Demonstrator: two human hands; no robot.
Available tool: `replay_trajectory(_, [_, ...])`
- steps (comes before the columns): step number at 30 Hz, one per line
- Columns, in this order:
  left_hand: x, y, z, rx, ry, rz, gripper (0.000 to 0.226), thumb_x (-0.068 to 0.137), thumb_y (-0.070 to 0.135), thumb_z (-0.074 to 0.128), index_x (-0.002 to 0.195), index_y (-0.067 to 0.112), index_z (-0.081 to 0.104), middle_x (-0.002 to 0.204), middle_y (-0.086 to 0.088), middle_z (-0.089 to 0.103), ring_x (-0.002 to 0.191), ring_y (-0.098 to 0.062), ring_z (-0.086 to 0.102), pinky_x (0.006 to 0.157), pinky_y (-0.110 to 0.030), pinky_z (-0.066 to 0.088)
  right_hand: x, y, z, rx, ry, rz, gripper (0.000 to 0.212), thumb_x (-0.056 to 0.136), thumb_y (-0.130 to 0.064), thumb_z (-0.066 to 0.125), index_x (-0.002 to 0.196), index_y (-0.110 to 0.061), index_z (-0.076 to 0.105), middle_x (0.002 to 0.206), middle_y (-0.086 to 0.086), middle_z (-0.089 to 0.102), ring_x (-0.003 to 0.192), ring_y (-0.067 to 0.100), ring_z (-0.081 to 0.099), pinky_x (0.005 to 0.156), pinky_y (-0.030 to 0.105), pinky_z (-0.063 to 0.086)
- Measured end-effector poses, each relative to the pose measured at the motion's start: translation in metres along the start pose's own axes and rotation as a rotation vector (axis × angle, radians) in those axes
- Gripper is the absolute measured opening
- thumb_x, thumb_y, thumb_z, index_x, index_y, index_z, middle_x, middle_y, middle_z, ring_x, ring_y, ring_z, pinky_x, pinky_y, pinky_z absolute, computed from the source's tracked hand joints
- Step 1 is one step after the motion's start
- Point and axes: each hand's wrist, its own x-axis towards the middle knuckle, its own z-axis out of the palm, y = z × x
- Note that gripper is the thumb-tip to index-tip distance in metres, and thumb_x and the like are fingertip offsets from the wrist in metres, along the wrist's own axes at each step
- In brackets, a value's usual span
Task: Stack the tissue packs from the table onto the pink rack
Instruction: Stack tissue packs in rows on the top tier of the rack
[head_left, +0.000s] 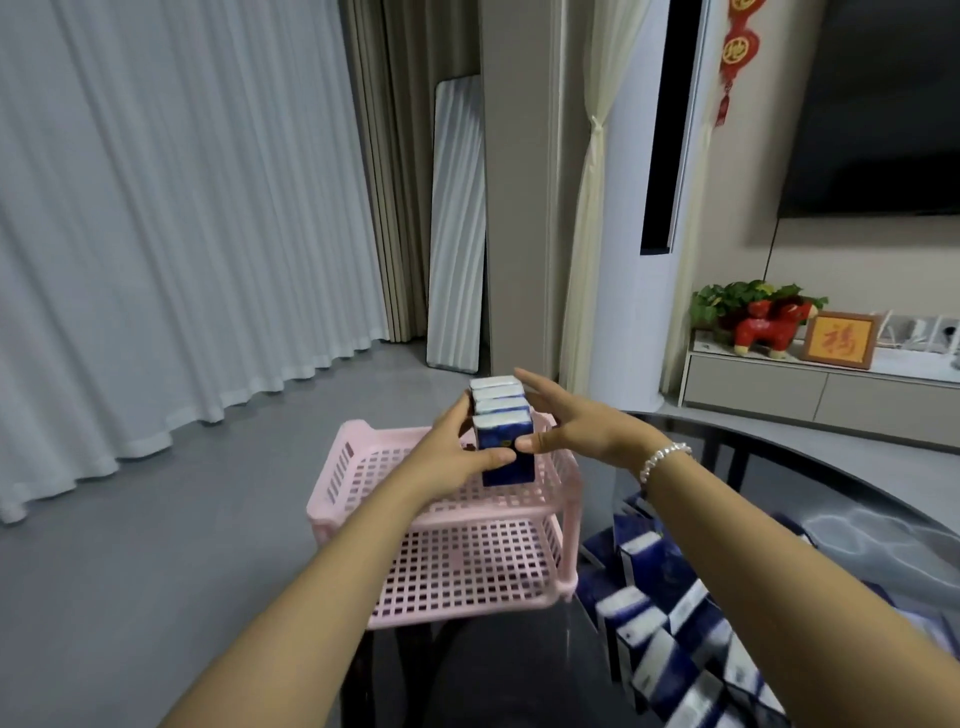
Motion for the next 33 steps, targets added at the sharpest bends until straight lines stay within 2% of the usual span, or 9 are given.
replay_trajectory(3, [0.025, -0.012, 0.009, -0.036, -0.019, -0.024, 0.076, 0.082, 0.003, 0.069, 0.143, 0.031, 0.032, 0.136, 0.01, 0.05, 0.119, -0.004, 0.047, 0.074, -0.005, 0.046, 0.019, 0.017, -0.008, -0.02, 0.005, 0.055, 0.094, 0.081, -0.012, 0.07, 0.148, -0.038, 0.009, 0.154, -0.004, 0.025, 0.142, 0.015, 0.023, 0.116, 0.043, 0.025])
replay_trajectory(6, [0.04, -0.022, 0.019, -0.05, -0.031, -0.062, 0.082, 0.083, 0.002, 0.068, 0.146, 0.03, 0.024, 0.143, 0.007, 0.047, 0.12, -0.006, 0.049, 0.089, -0.016, 0.043, 0.026, 0.03, -0.013, -0.061, 0.008, 0.099, 0.094, 0.082, -0.011, 0.069, 0.149, -0.032, 0.007, 0.154, -0.005, 0.026, 0.141, 0.017, 0.025, 0.116, 0.043, 0.025])
replay_trajectory(10, [0.049, -0.029, 0.025, -0.014, -0.063, -0.124, 0.106, 0.086, 0.008, 0.067, 0.149, 0.03, -0.016, 0.152, 0.005, 0.033, 0.131, -0.012, 0.042, 0.105, -0.028, 0.038, 0.026, 0.036, -0.016, -0.16, 0.009, 0.098, 0.087, 0.084, -0.006, 0.065, 0.149, -0.029, 0.012, 0.149, -0.007, 0.03, 0.136, 0.011, 0.027, 0.115, 0.039, 0.025])
replay_trajectory(14, [0.055, -0.029, 0.022, 0.137, -0.102, -0.081, 0.104, 0.083, 0.013, 0.071, 0.15, 0.035, -0.006, 0.152, 0.0, 0.032, 0.132, -0.017, 0.041, 0.109, -0.037, 0.038, 0.026, 0.039, -0.019, -0.224, 0.034, 0.093, 0.094, 0.084, -0.018, 0.067, 0.148, -0.038, 0.0, 0.15, 0.0, 0.031, 0.136, 0.02, 0.032, 0.112, 0.037, 0.029])
replay_trajectory(18, [0.059, -0.026, 0.015, 0.259, -0.131, -0.068, 0.094, 0.081, 0.024, 0.073, 0.149, 0.039, 0.01, 0.149, -0.002, 0.033, 0.129, -0.019, 0.044, 0.107, -0.038, 0.041, 0.026, 0.039, -0.02, -0.223, 0.051, 0.095, 0.073, 0.088, -0.028, 0.063, 0.147, -0.036, 0.02, 0.15, -0.003, 0.032, 0.133, 0.017, 0.035, 0.112, 0.038, 0.03])
replay_trajectory(23, [0.056, -0.021, 0.014, 0.346, -0.229, -0.107, 0.093, 0.09, 0.026, 0.063, 0.15, 0.037, -0.008, 0.151, 0.0, 0.033, 0.128, -0.017, 0.042, 0.096, -0.025, 0.037, 0.026, 0.038, -0.017, -0.341, 0.051, 0.107, 0.072, 0.089, -0.033, 0.06, 0.147, -0.037, 0.018, 0.154, -0.004, 0.024, 0.137, 0.02, 0.03, 0.112, 0.039, 0.028])
replay_trajectory(25, [0.055, -0.019, 0.012, 0.333, -0.242, -0.109, 0.094, 0.09, 0.024, 0.063, 0.149, 0.036, -0.009, 0.15, 0.003, 0.034, 0.124, -0.013, 0.043, 0.096, -0.023, 0.038, 0.025, 0.038, -0.018, -0.357, 0.039, 0.127, 0.075, 0.089, -0.035, 0.06, 0.148, -0.039, 0.015, 0.154, -0.002, 0.024, 0.137, 0.021, 0.03, 0.112, 0.039, 0.027])
replay_trajectory(28, [0.049, -0.015, 0.012, 0.281, -0.231, -0.098, 0.09, 0.091, 0.017, 0.06, 0.15, 0.03, -0.007, 0.139, 0.009, 0.037, 0.118, -0.005, 0.041, 0.083, -0.008, 0.037, 0.022, 0.037, -0.017, -0.342, 0.041, 0.14, 0.078, 0.087, -0.035, 0.062, 0.148, -0.04, 0.013, 0.154, -0.001, 0.025, 0.137, 0.022, 0.03, 0.111, 0.038, 0.026])
replay_trajectory(33, [0.043, -0.02, 0.015, 0.171, -0.144, -0.097, 0.098, 0.089, 0.018, 0.064, 0.15, 0.033, -0.011, 0.154, 0.005, 0.027, 0.125, -0.002, 0.035, 0.097, -0.019, 0.031, 0.016, 0.036, -0.015, -0.275, 0.066, 0.094, 0.078, 0.086, -0.032, 0.064, 0.147, -0.041, 0.016, 0.155, -0.004, 0.023, 0.138, 0.02, 0.029, 0.111, 0.036, 0.026])
